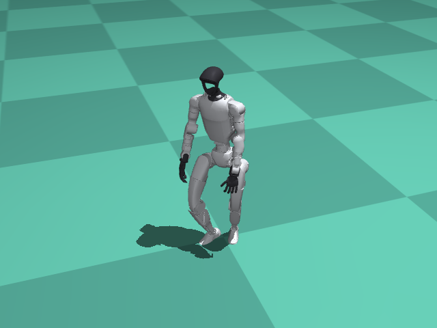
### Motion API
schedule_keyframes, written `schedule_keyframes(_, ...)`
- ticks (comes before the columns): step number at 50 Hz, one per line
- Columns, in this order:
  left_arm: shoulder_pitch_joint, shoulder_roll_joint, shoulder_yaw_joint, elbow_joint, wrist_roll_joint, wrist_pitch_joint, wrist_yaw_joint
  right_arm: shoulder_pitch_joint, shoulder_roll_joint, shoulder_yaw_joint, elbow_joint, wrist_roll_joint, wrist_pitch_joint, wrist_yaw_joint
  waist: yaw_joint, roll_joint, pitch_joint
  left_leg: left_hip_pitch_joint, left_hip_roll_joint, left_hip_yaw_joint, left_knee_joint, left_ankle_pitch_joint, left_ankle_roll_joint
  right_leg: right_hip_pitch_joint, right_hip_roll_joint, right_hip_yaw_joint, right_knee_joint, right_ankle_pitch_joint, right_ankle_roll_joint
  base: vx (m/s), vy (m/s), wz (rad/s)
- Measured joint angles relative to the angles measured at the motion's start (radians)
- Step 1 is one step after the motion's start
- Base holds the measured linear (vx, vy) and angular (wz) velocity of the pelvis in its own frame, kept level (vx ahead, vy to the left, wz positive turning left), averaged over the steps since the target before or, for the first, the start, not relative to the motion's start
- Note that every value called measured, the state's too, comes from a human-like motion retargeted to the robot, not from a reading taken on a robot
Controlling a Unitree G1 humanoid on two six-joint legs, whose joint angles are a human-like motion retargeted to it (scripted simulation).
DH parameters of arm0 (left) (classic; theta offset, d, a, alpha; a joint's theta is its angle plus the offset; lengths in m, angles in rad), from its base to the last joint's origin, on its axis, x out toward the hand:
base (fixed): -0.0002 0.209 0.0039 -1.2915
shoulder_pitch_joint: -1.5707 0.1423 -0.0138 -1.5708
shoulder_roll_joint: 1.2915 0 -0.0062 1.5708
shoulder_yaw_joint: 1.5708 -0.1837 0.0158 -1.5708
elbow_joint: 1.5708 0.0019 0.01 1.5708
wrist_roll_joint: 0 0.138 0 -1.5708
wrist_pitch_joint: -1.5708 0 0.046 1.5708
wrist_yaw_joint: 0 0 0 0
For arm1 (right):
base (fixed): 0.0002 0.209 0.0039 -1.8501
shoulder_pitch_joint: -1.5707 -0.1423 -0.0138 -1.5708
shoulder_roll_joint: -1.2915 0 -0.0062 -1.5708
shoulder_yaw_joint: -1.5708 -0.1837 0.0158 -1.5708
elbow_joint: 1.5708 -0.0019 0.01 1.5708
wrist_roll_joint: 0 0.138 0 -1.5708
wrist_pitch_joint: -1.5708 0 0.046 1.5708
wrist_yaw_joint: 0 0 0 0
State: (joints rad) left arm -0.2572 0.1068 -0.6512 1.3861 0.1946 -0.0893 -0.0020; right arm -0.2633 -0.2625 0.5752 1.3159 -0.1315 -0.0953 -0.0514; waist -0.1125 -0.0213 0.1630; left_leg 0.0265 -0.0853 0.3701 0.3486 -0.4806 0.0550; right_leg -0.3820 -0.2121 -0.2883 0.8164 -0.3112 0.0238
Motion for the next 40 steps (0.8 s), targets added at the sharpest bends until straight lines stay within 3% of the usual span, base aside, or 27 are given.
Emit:
schedule_keyframes(5, -0.001, -0.007, 0.006, 0.003, -0.015, 0.005, -0.004, -0.009, -0.007, -0.009, 0.011, 0.016, 0.004, 0.012, -0.008, -0.009, -0.001, 0.002, -0.021, 0.004, -0.020, 0.005, 0.005, -0.046, -0.041, -0.028, 0.056, 0.023, -0.023, 0.01, 0.05, -0.05)
schedule_keyframes(19, 0.013, -0.017, 0.026, 0.000, -0.055, -0.002, -0.009, -0.004, -0.019, -0.036, 0.043, 0.046, 0.016, 0.023, 0.000, 0.004, -0.009, 0.022, -0.021, 0.013, -0.063, 0.003, -0.003, -0.056, 0.024, -0.093, -0.134, 0.090, 0.003, 0.00, 0.00, 0.00)
schedule_keyframes(40, 0.043, -0.031, 0.027, 0.012, -0.042, -0.013, -0.031, 0.033, -0.028, -0.052, 0.056, 0.063, 0.007, 0.020, 0.022, 0.036, 0.010, 0.067, -0.009, 0.011, -0.068, -0.014, -0.010, 0.028, 0.054, -0.151, -0.226, 0.057, -0.025, 0.00, 0.00, 0.00)
